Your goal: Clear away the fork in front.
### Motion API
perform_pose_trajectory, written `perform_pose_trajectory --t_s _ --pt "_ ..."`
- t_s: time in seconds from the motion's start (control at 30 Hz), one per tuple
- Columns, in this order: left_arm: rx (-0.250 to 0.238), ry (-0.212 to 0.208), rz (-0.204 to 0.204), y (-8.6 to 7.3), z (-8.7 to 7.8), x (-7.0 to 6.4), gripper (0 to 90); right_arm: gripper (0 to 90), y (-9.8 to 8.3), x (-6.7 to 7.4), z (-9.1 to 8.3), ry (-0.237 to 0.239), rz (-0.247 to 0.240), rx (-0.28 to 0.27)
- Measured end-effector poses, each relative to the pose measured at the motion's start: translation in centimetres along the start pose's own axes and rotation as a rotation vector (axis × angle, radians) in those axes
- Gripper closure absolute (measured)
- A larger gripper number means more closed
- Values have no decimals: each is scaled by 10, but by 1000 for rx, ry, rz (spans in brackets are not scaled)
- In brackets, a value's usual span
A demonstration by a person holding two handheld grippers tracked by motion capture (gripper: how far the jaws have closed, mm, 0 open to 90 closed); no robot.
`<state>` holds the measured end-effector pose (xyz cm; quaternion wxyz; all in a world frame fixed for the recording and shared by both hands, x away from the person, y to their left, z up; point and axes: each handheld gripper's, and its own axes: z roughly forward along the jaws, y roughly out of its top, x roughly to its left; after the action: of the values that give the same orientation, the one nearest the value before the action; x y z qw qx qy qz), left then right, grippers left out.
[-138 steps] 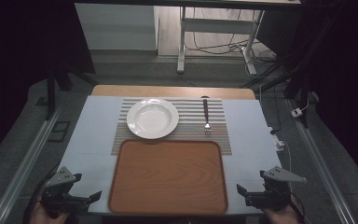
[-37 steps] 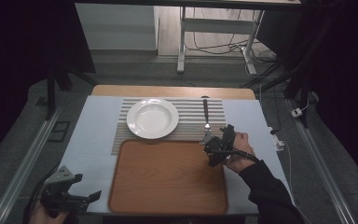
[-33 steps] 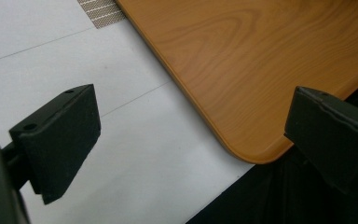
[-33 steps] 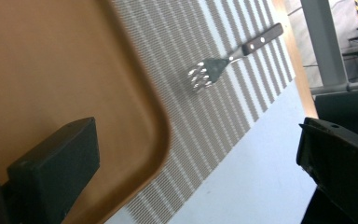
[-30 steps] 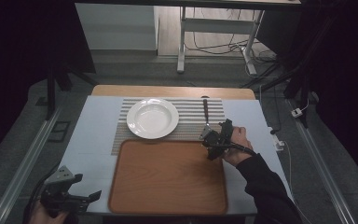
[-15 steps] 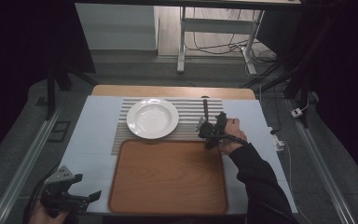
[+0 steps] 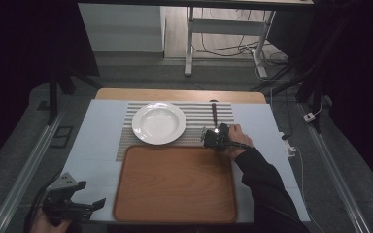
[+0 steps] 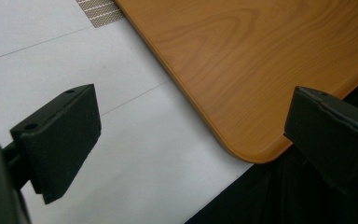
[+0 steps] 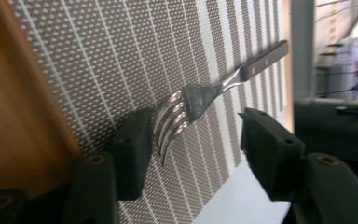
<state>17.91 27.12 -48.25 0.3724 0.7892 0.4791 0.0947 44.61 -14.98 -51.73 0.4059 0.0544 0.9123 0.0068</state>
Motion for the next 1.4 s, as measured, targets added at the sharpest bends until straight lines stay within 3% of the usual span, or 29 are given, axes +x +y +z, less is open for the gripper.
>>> perform_pose_trajectory --t_s 0.1,0.17,0.2,0.23,0.3,0.33,0.4,0.47,0.5,0.53,0.63,0.8,0.87,1.0,1.07,1.17,1.2,1.23,1.33,1.4 --pt "0 0 -2 0 0 0 41 545 0 3 2 -17 -26 -1" --pt "0 -1 -1 0 0 0 41 642 0 8 4 -46 -66 11" --pt "0 0 0 0 0 0 41 677 0 9 5 -26 -72 8" --pt "1 0 0 0 0 0 42 720 1 11 4 -51 -85 23" --pt "1 0 0 0 0 0 42 810 1 14 6 -51 -97 21" --pt "1 0 1 0 0 0 42 866 0 15 8 -26 -105 19" --pt "1 -1 4 0 0 0 43 887 0 19 8 -88 -137 25" --pt "1 -1 4 0 0 0 44 896 0 19 7 -93 -129 21" --pt "1 -1 2 0 0 0 44 897 1 17 4 -69 -133 22" --pt "0 -1 5 0 0 0 44 897 0 18 3 -112 -124 7" --pt "0 -2 5 0 0 0 45 900 -2 17 -2 -136 -114 -8" --pt "2 -2 7 0 0 0 47 900 -6 9 -15 -112 -51 -49" --pt "6 -1 8 0 0 -1 47 900 -9 4 -28 -88 -9 -62" --pt "9 5 8 0 1 -1 52 900 -16 1 -40 -9 69 -138" --pt "12 11 11 1 1 -2 54 900 -18 1 -46 -7 100 -160" --pt "12 9 15 1 1 -2 54 900 -23 1 -53 34 167 -191" --pt "10 9 15 1 1 -2 54 900 -23 1 -53 34 167 -191" --pt "10 8 14 0 1 -2 53 900 -26 0 -58 58 210 -210" --pt "10 3 23 0 1 -2 50 900 -32 -2 -67 87 278 -262" --pt "9 3 31 0 1 -3 49 900 -35 -3 -71 100 294 -278"
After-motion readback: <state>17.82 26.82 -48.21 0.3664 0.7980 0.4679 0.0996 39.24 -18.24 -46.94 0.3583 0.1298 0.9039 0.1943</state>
